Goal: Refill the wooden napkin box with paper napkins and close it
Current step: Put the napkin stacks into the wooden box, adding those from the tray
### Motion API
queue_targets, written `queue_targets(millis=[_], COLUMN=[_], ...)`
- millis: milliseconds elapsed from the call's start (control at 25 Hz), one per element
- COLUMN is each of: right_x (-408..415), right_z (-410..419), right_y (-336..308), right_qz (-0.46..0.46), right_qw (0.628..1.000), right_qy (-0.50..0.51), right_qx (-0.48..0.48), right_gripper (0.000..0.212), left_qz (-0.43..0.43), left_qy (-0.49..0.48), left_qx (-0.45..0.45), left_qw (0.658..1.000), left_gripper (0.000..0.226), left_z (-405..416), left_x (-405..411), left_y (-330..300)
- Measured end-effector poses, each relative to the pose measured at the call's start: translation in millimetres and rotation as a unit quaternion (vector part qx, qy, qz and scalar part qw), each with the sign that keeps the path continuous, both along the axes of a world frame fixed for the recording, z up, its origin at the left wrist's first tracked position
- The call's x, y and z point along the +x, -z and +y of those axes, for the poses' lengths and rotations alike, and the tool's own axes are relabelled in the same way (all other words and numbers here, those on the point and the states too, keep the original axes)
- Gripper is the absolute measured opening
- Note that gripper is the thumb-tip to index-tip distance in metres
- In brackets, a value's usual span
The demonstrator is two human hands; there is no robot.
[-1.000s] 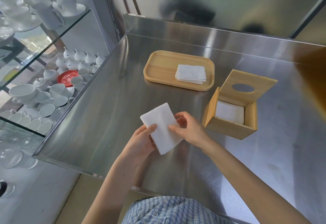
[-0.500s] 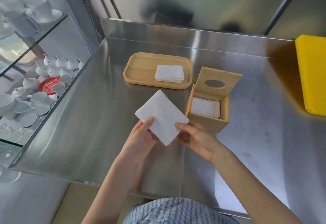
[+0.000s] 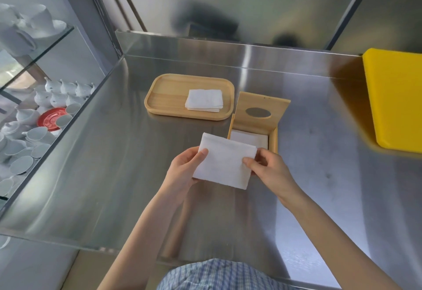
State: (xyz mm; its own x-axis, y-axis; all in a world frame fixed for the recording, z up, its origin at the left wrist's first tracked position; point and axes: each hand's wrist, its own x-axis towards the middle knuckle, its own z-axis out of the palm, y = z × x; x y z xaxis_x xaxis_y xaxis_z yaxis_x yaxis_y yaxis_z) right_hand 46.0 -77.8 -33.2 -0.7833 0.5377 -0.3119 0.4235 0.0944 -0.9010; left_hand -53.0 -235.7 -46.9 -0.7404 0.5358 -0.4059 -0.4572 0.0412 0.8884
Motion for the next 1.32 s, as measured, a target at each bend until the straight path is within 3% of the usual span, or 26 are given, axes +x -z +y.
queue_targets(millis=[200, 280, 480, 560, 680, 800, 880, 1120, 1200, 1320], right_x=[-3.2, -9.9, -27.4, -29.5, -32.7, -40.5, -44.8, -58.6, -61.1, -58.1], right_z=[27.0, 40.5, 64.9, 69.7, 73.6, 74.6, 73.5, 73.3, 74.5, 75.0], right_y=[-2.4, -1.9, 4.8, 8.2, 10.2, 9.4, 8.8, 12.8, 12.8, 11.4], right_qz=[0.003, -0.002, -0.057, -0.107, -0.167, -0.208, -0.237, -0.263, -0.265, -0.265], right_qw=[0.997, 0.991, 0.965, 0.935, 0.868, 0.804, 0.773, 0.758, 0.759, 0.771], right_qy=[0.033, 0.053, 0.047, 0.006, -0.072, -0.131, -0.161, -0.184, -0.182, -0.167], right_qx=[0.072, 0.121, 0.251, 0.338, 0.462, 0.542, 0.566, 0.567, 0.566, 0.554], right_gripper=[0.011, 0.016, 0.017, 0.018, 0.021, 0.016, 0.008, 0.023, 0.026, 0.021], left_qz=[0.026, 0.078, 0.297, 0.398, 0.564, 0.625, 0.637, 0.626, 0.618, 0.596], left_qy=[0.008, 0.011, 0.062, 0.101, 0.157, 0.221, 0.252, 0.298, 0.302, 0.297], left_qx=[-0.054, -0.115, -0.289, -0.359, -0.421, -0.455, -0.478, -0.503, -0.502, -0.488], left_qw=[0.998, 0.990, 0.908, 0.838, 0.693, 0.594, 0.550, 0.516, 0.525, 0.564], left_gripper=[0.012, 0.011, 0.022, 0.023, 0.025, 0.026, 0.027, 0.028, 0.029, 0.031], left_z=[31.6, 48.6, 84.7, 93.2, 104.9, 117.8, 124.5, 134.7, 135.2, 132.5], left_x=[-10.6, -18.0, -33.2, -33.2, -35.6, -41.2, -41.4, -45.0, -45.4, -42.9], left_y=[-2.6, -2.6, -8.2, -7.7, -1.9, 4.6, 10.3, 13.2, 9.9, 4.6])
